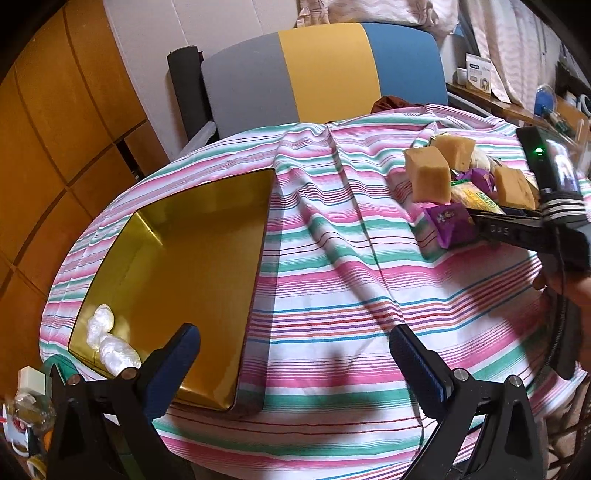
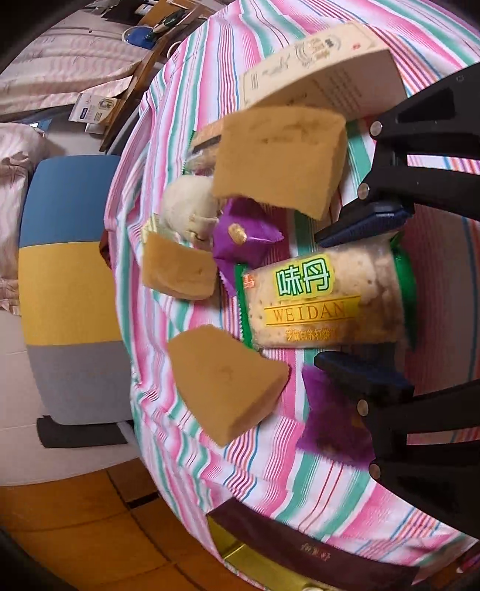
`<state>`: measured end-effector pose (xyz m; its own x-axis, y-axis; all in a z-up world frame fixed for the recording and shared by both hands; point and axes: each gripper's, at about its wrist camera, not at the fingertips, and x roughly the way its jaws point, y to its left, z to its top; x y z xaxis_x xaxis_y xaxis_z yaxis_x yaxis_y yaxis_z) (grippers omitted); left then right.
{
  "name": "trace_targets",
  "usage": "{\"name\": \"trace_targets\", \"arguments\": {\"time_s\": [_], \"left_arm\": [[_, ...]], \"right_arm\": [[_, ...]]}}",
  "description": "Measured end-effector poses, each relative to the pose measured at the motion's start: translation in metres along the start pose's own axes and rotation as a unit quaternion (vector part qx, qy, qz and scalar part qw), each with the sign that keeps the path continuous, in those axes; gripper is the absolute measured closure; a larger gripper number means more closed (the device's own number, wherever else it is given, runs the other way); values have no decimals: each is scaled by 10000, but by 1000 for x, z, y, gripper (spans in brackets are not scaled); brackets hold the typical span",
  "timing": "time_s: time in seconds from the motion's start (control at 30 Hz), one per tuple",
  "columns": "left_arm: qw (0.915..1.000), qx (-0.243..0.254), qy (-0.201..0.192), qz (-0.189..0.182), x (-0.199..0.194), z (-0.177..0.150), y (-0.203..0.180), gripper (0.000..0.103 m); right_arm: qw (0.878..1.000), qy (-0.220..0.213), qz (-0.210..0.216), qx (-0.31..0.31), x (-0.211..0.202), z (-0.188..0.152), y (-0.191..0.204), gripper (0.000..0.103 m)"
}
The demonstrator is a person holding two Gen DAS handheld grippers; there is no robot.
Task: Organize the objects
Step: 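Return both tools from the tray to the snack pile, then grasp the WEIDAN biscuit with the right tool while the left grasps a purple candy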
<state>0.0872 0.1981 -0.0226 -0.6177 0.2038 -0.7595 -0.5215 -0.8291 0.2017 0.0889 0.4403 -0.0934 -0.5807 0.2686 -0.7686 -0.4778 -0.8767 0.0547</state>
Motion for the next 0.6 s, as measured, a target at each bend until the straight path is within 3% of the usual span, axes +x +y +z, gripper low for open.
{"name": "trace_targets", "arguments": {"time_s": [0.13,0.33,0.6], "left_arm": [[10000,35,29,-9,2,0,-4,0],[9999,96,76,-94,6,4,-13,0],[9985,377,-229,-325,7,19,-41,0]], "right_arm": [[9999,-46,87,22,0,-1,-1,43],[9994,-162,241,173,-6,-7,-9,54],[9979,-455,105,449,-24,-28,-19,54]]}}
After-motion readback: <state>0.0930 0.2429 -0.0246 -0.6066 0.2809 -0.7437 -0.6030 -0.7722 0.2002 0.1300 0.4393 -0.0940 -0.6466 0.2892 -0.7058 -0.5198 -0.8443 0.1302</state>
